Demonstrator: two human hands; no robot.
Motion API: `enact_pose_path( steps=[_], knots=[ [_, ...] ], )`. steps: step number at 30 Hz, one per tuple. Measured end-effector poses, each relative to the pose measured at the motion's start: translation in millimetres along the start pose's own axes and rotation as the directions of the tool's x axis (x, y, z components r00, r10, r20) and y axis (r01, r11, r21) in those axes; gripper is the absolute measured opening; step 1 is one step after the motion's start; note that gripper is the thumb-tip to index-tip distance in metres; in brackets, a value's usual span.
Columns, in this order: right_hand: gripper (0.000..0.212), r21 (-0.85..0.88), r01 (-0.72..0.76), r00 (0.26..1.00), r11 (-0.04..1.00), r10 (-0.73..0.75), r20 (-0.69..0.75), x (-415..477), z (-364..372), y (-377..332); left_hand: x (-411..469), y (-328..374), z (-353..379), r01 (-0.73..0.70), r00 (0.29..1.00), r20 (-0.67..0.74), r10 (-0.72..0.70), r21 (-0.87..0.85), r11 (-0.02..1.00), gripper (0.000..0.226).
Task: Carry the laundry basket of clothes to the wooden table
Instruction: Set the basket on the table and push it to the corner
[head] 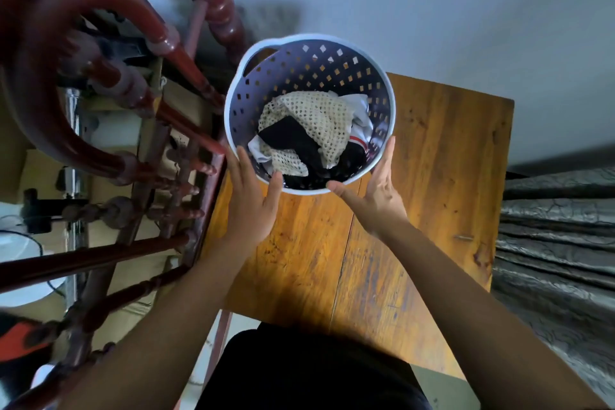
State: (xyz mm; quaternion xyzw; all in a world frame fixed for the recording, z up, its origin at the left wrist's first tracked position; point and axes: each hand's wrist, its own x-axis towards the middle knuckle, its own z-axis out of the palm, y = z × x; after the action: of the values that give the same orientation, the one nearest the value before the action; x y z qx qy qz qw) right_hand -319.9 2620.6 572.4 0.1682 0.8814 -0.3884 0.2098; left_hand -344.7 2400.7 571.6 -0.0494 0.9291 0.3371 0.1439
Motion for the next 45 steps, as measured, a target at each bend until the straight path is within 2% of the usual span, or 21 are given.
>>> enact_pose_path(
  steps=[6, 14, 21, 24, 28, 34, 38, 45],
  knots=[
    [0.130, -0.100, -0.039, 0.999, 0.994, 0.038, -0.013, 42.4, -7.9, -29.1, 52.0, -5.8, -10.8, -0.029, 0.999, -0.022, 0.030, 0.038, 0.999, 0.086],
    [0.135, -0.195, -0.042, 0.999, 0.980, 0.036, -0.037, 87.4, -22.0, -66.3, 102.7, 1.0, -27.8, 0.000, 1.000, -0.027, 0.000, 0.012, 1.000, 0.087],
    [0.136, -0.207, -0.034, 0.997, 0.978, 0.019, -0.073, 88.0, -20.6, -63.5, 99.7, 3.1, -31.5, -0.005, 1.000, -0.024, 0.006, 0.078, 0.997, 0.082],
    [0.133, -0.236, -0.031, 0.995, 0.971, 0.006, -0.104, 86.1, -18.8, -63.5, 91.2, 0.2, -31.6, -0.112, 0.989, -0.068, 0.131, 0.227, 0.967, 0.071],
    [0.121, -0.263, 0.020, 0.992, 0.965, -0.052, -0.116, 81.3, -18.0, -56.7, 79.8, -9.6, -21.4, -0.271, 0.955, -0.003, 0.295, 0.385, 0.882, 0.057],
    [0.108, -0.259, 0.044, 0.987, 0.965, -0.082, -0.137, 85.5, -20.4, -51.5, 87.2, -13.6, -27.6, -0.331, 0.889, -0.075, 0.451, 0.575, 0.749, 0.042],
    [0.103, -0.283, 0.059, 0.993, 0.957, -0.084, -0.078, 96.9, -32.9, -51.2, 91.0, -9.0, -28.3, -0.349, 0.851, -0.070, 0.520, 0.665, 0.661, 0.041],
    [0.089, -0.321, 0.101, 0.994, 0.942, -0.109, -0.010, 117.1, -53.7, -49.7, 88.0, -2.8, 1.2, -0.300, 0.859, -0.167, 0.484, 0.602, 0.740, 0.032]
  ],
)
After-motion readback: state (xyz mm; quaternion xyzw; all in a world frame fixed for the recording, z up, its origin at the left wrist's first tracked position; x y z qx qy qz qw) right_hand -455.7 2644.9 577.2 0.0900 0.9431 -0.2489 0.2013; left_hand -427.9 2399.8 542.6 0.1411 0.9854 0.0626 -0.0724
